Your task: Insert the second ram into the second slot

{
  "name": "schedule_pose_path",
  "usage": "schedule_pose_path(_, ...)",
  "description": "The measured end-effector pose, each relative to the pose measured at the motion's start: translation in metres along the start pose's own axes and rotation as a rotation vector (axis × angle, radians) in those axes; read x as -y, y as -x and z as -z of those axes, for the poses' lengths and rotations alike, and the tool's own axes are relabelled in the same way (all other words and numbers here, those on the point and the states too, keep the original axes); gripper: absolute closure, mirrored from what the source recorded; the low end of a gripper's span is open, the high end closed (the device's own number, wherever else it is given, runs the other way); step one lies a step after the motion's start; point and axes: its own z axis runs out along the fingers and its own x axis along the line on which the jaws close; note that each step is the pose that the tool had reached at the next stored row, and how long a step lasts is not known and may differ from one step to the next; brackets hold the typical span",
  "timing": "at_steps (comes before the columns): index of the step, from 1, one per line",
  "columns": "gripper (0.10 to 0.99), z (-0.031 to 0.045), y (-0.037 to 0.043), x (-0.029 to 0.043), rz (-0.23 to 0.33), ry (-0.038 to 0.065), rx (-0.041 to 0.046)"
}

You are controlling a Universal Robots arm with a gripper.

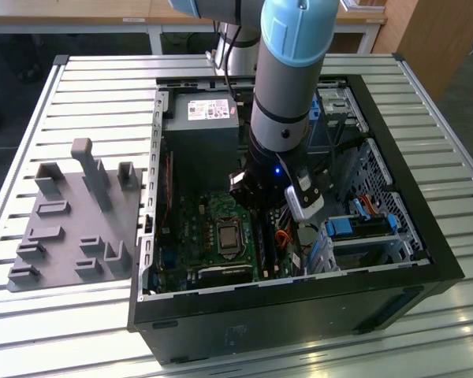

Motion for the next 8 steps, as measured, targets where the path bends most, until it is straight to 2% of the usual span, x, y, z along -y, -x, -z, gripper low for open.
schedule_pose_path(8,0.949,0.0,0.0019,-0.0001,0.0,0.0,-0.0001)
